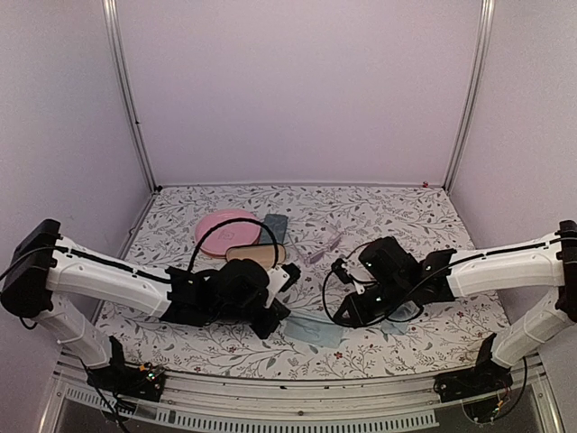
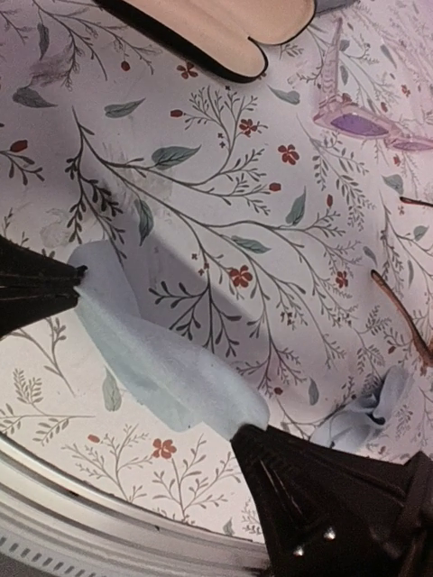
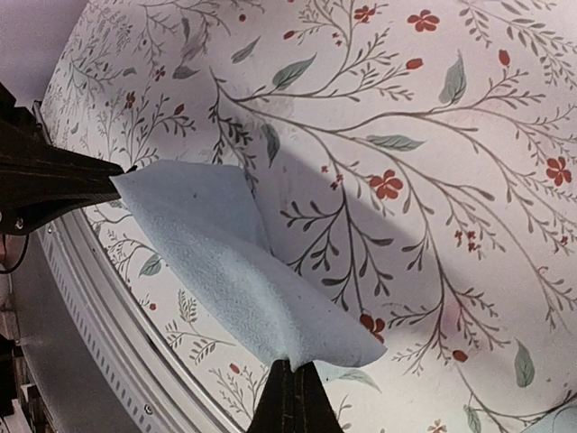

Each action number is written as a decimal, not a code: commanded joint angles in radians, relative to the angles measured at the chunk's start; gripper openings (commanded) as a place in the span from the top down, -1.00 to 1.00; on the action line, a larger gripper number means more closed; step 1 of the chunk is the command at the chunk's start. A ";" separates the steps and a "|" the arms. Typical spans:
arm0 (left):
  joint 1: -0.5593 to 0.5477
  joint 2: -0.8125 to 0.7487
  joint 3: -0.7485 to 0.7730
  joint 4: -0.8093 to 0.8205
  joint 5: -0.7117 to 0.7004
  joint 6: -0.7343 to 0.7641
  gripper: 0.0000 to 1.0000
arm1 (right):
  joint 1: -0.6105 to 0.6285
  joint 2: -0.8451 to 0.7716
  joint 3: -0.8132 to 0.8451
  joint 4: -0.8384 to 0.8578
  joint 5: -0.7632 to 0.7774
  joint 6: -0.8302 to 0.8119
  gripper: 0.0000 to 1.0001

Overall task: Organize the sunglasses
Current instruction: Fold the glasses cleaning cloth at the center of the board.

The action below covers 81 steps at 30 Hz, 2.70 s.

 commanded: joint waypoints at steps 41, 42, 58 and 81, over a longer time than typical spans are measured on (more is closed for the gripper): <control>0.113 0.194 0.021 0.123 0.166 0.005 1.00 | -0.157 0.157 -0.020 0.090 -0.111 -0.059 0.93; 0.110 0.195 0.021 0.118 0.162 0.005 1.00 | -0.155 0.157 -0.022 0.091 -0.112 -0.058 0.93; 0.081 0.193 0.027 0.028 0.130 0.020 1.00 | -0.124 0.164 -0.031 0.072 -0.103 -0.040 0.91; 0.072 0.247 0.050 0.025 0.158 0.035 1.00 | -0.103 0.196 -0.043 0.077 -0.083 -0.020 0.88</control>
